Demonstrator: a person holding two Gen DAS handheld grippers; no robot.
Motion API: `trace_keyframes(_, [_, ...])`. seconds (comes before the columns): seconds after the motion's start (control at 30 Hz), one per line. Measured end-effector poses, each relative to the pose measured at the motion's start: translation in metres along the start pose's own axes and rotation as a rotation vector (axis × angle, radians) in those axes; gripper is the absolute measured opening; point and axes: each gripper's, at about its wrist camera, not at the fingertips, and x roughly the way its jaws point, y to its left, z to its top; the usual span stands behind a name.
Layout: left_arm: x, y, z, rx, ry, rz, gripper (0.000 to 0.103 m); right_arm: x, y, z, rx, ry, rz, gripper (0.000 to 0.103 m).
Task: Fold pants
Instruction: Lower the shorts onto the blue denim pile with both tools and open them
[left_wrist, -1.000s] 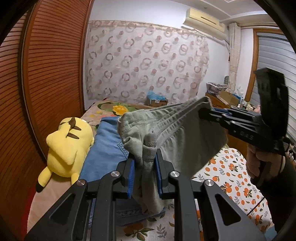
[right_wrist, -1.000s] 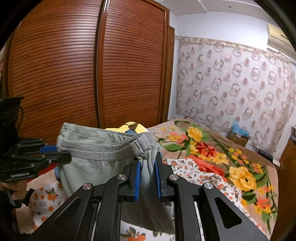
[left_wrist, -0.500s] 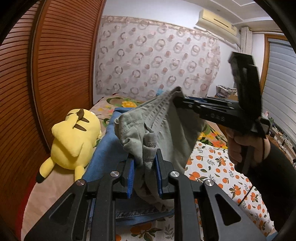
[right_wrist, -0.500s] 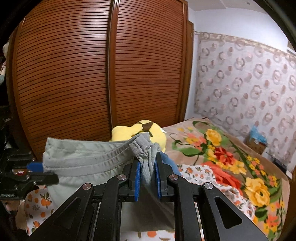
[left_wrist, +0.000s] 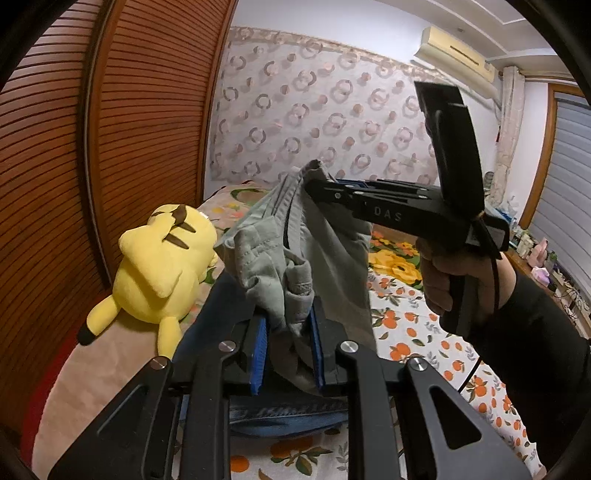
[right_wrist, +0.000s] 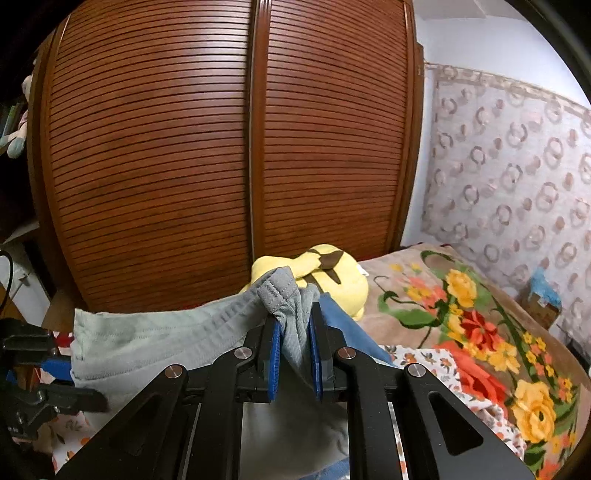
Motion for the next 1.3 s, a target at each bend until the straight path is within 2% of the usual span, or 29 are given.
trace_keyframes(0.23, [0.002,0.007,-0.001,-0.004,0.022,0.019,0.025,0.016,-0.007,-0.001,0.019,0.034,0.016,0.014])
trace_keyframes(0.37, [-0.004,0.011,0.002,-0.002,0.009,0.024,0.035,0.019,-0.009,0.003,0.037,0.043,0.017,0.014])
trace_keyframes(0.47, [-0.008,0.01,0.006,0.007,-0.014,0.029,0.037,0.017,-0.008,0.005,0.049,0.049,0.025,0.018])
trace_keyframes(0.53, [-0.01,0.006,0.01,0.03,-0.031,0.027,0.037,0.012,-0.008,0.007,0.057,0.047,0.027,0.03])
trace_keyframes(0.6, [-0.007,0.002,0.013,0.047,-0.034,0.022,0.037,0.005,-0.009,0.01,0.056,0.031,0.016,0.038])
trace_keyframes(0.63, [-0.005,0.0,0.014,0.053,-0.032,0.02,0.037,0.001,-0.01,0.011,0.061,0.021,0.013,0.039])
trace_keyframes(0.77, [0.008,-0.005,0.015,0.08,-0.012,0.018,0.037,-0.016,-0.016,0.009,0.087,-0.005,-0.004,0.039])
trace_keyframes(0.93, [0.025,0.0,0.008,0.083,0.05,0.045,0.037,-0.019,-0.017,-0.004,0.109,-0.001,-0.011,0.039])
trace_keyframes(1.13, [0.04,0.013,-0.003,0.058,0.101,0.079,0.037,0.0,-0.018,-0.018,0.126,0.062,0.017,0.039])
trace_keyframes(1.3, [0.047,0.015,-0.01,0.057,0.121,0.084,0.037,0.026,-0.03,-0.025,0.157,0.118,-0.017,0.039])
